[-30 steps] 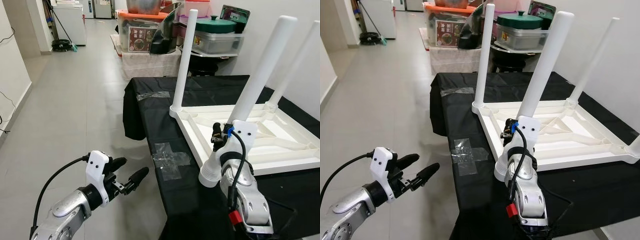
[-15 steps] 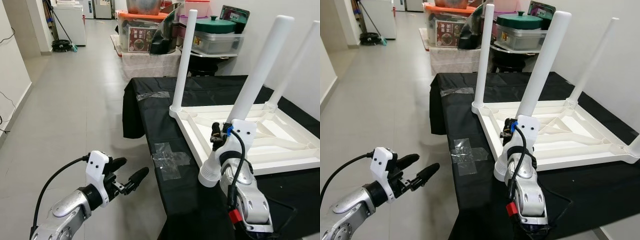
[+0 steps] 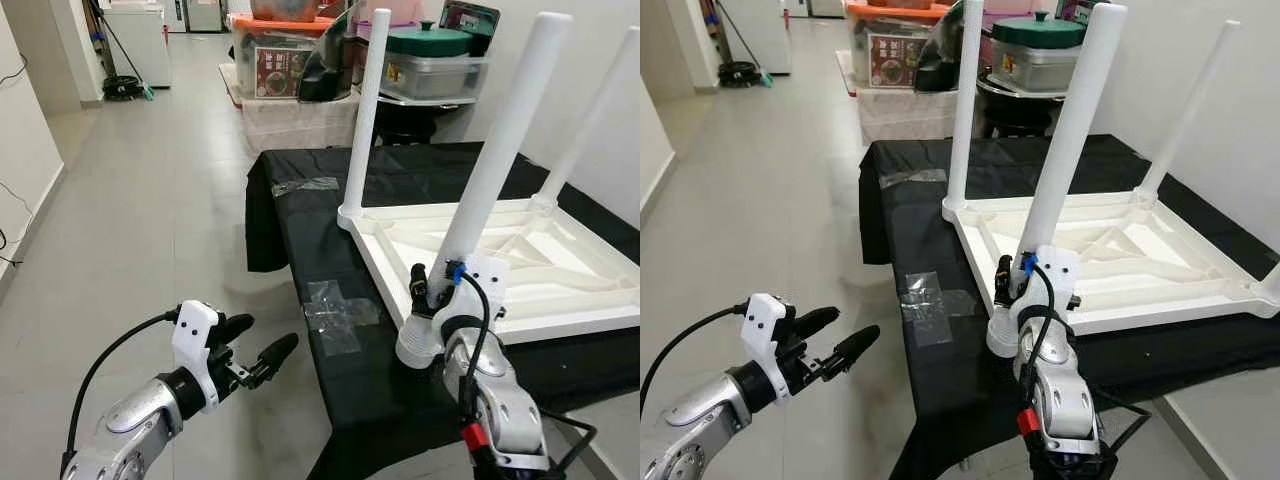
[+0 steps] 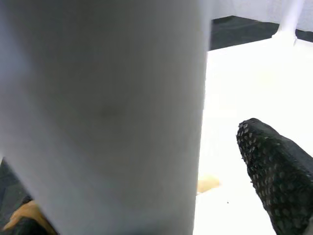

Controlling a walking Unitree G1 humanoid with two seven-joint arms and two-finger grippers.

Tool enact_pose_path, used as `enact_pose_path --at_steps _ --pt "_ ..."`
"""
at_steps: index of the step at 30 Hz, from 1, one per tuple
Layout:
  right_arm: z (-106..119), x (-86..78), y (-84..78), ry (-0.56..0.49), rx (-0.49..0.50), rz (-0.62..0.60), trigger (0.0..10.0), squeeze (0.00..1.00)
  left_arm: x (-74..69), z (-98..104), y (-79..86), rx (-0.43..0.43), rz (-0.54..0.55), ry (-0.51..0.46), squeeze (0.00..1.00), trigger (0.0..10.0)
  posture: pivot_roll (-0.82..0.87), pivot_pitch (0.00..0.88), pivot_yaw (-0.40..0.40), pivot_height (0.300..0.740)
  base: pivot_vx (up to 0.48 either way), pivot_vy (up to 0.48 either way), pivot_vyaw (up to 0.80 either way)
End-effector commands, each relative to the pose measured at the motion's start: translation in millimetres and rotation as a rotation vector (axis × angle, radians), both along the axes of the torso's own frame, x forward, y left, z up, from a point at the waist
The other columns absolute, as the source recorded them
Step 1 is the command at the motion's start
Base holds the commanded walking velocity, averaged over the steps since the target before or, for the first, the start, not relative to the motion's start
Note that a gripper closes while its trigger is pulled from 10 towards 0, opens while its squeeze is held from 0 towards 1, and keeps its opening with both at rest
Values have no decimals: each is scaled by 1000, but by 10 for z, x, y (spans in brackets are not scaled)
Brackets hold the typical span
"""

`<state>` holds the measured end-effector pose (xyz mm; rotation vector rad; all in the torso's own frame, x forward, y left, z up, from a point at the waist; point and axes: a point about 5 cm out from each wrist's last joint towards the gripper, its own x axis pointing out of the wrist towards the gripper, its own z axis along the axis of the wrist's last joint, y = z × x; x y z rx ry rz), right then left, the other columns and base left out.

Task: Building children table

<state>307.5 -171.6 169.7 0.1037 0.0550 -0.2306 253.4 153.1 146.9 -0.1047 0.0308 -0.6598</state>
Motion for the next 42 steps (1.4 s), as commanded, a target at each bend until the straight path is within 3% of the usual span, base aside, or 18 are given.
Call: enact_pose_path --at_steps 1,2,9,11,13,14,26,36,37,38,39,42 --pt "30 -5 -33 -16 2 -12 7765 1000 4 -46 -18 8 -10 13 0 10000 33 0 -62 740 0 0 0" --pt "50 -2 -26 -38 11 1 0 1000 5 -46 -16 9 -10 13 0 10000 33 0 -62 740 0 0 0" --pt "68 -15 -6 -69 47 28 0 1000 2 -50 -2 12 -9 14 0 10000 35 0 -63 740 0 0 0" --pt "84 -18 1 -74 43 31 0 169 4 -53 1 14 -9 15 0 10000 33 0 -63 740 0 0 0" --pt "88 -19 2 -75 42 31 0 169 5 -53 2 14 -9 15 0 10000 33 0 -63 740 0 0 0" --pt "98 -16 0 -78 41 32 0 0 6 -54 1 14 -9 15 0 10000 33 0 -62 740 0 0 0" --pt "234 31 -56 -134 23 66 0 0 13 -55 3 18 -16 14 0 10000 29 0 -57 740 0 0 0" --pt "248 36 -12 -138 8 105 0 0 14 -60 -7 17 -18 15 0 10000 30 0 -58 740 0 0 0" --pt "246 40 -5 -133 4 113 3647 0 13 -62 -6 17 -18 16 0 10000 31 0 -58 740 0 0 0" --pt "244 44 0 -130 4 118 9137 0 13 -64 -5 17 -18 16 0 10000 31 0 -58 740 0 0 0" --pt "244 49 4 -127 4 123 10000 0 12 -64 -5 17 -18 16 0 10000 29 0 -58 740 0 0 0" --pt "249 59 20 -123 5 136 10000 0 13 -65 -8 16 -19 17 0 10000 29 0 -59 740 0 0 0"
